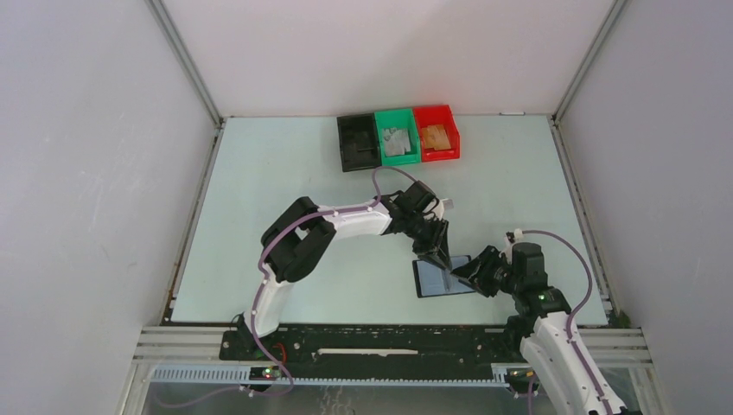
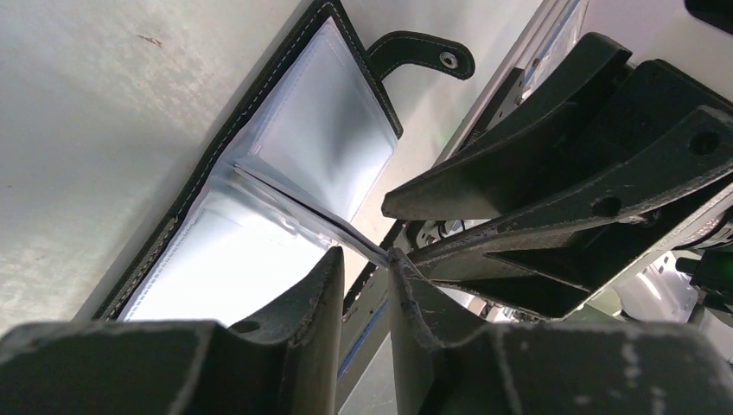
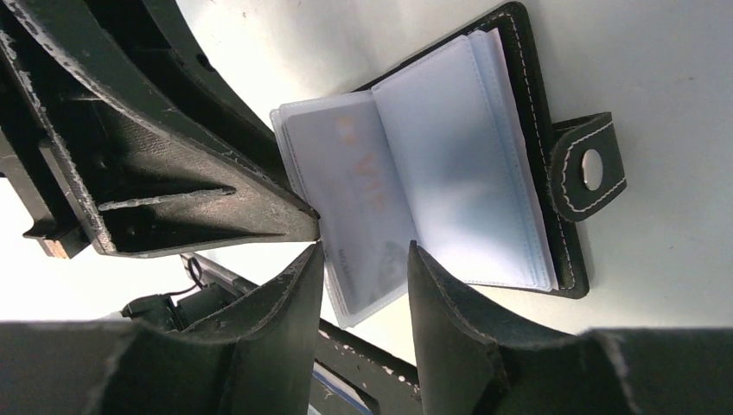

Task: Take the credit cards out of the card holder
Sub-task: Remove the credit card from the card holder.

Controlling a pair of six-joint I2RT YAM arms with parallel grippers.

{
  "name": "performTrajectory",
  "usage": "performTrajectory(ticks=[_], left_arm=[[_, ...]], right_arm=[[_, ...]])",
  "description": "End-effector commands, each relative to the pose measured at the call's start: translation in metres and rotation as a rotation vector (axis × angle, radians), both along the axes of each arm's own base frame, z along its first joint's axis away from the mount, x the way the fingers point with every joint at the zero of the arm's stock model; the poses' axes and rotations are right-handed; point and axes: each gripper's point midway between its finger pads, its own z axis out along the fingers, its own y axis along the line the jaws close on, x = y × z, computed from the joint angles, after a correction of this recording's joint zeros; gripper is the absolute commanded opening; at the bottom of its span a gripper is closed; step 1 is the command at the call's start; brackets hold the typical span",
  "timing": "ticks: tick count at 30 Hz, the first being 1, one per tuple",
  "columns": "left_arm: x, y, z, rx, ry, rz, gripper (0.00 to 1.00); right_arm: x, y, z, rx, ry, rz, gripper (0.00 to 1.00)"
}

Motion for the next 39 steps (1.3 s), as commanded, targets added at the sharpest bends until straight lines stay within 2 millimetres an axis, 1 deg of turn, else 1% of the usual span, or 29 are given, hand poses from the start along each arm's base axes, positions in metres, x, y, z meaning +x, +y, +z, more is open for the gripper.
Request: performTrajectory(ticks=[1,10,16,23,25,32,39], left_arm=[[-0.001,0.008,-0.006,0.02,-0.006,0.0,0.3],[-0.002,0.007,-0.005,0.016,-0.008,-0.002,0.3],[-0.002,0.01,-0.002,0.013,-0.017,-0.002,0.36],[-0.001,0.011,0.002,0.008,-0.026,0.002,0.36],[0.0,0.012,0.003,0.008,-0.029,0.004,0.36],[0.0,0.015,-0.004,0.021,-0.02,0.004,0.36],[0.002,0.015,-0.004,0.021,-0.019,0.006,0.37]], right_arm=[[-0.003,-0.001,-0.007,-0.021,0.004,0.021,0.48],[-0.005,-0.004,-0.017,-0.038,0.029,0.012,0.48],[-0.007,-0.005,-0.021,-0.043,0.043,0.011,0.47],[-0.007,-0.005,-0.023,-0.047,0.047,0.006,0.47],[-0.008,-0.006,-0.023,-0.047,0.048,0.006,0.47],[-0.009,-0.003,-0.021,-0.037,0.04,0.03,0.47],[-0.014,0.002,-0.017,-0.034,0.029,0.079,0.47]])
